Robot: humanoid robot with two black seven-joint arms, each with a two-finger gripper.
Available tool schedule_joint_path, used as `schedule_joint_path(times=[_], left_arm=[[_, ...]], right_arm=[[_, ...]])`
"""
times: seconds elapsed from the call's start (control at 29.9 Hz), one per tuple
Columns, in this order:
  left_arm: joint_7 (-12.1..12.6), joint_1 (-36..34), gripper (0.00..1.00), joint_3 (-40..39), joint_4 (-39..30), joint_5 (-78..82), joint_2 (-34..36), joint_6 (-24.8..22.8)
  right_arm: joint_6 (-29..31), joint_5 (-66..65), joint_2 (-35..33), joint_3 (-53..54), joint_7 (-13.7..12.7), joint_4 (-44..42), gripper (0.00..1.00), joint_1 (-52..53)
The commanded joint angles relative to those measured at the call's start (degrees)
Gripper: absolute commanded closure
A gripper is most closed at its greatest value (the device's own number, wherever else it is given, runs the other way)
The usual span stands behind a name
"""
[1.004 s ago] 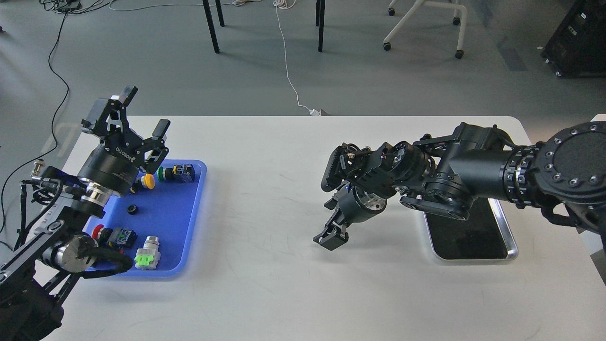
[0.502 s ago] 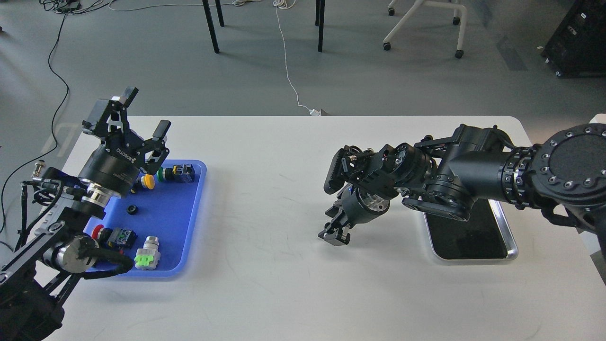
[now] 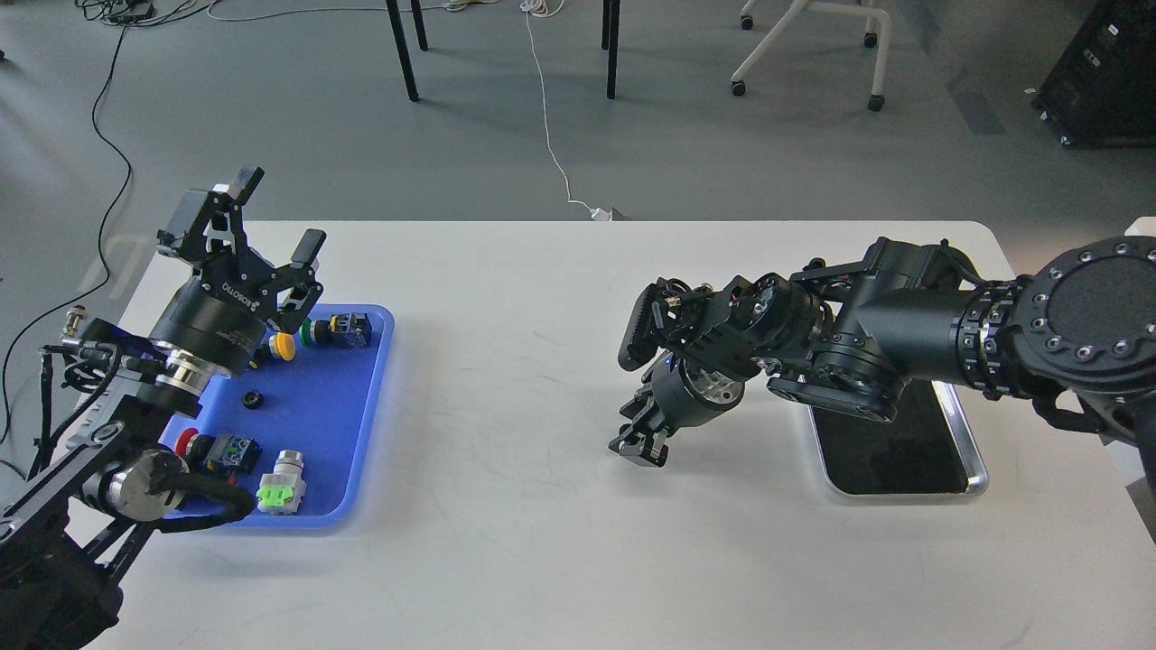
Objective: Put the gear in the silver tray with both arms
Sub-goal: 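Carry the gear with the right arm over the silver tray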
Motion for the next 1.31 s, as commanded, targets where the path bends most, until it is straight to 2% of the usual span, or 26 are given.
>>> schedule_joint_path(times=[0.0,0.2,0.54,0.7,1.0,1.14,1.27], left_arm=[[0.00,-0.08,0.02,0.02,0.04,-0.01,0.01,0.01],[0.00,-0.07,0.02,0.02,-0.04,-0.01,0.01,0.01],[0.00,-0.08,0.02,0.02,-0.05,0.08,0.01,-0.08],[0.00,-0.08,0.02,0.02,-0.05,0.08,-0.26,-0.08],[0.00,-0.08,0.02,0.11,-0.48,0.08,-0.43,-0.17],[0.00,-0.08,0.02,0.19,-0.75,0.08,-0.78,-0.17],[0.00,-0.08,0.02,0.28,-0.84,0.17,-1.40,-0.26]], right_arm=[[0.04,0.00,0.00,-0.09,0.00,0.00,0.68,-0.01],[0.21,0.00,0.00,-0.09,0.00,0.00,0.82,0.08],[0.04,0.70,-1.66,0.44,0.00,0.44,0.84,2.01],[0.12,0.70,-7.72,0.44,0.00,1.49,0.84,5.87],[0.21,-0.44,-23.71,0.00,0.00,3.08,0.83,6.59],[0.21,-1.76,-27.94,-0.09,0.00,2.90,0.83,4.57],[0.12,-2.02,-28.92,-0.09,0.00,1.41,0.83,1.93]])
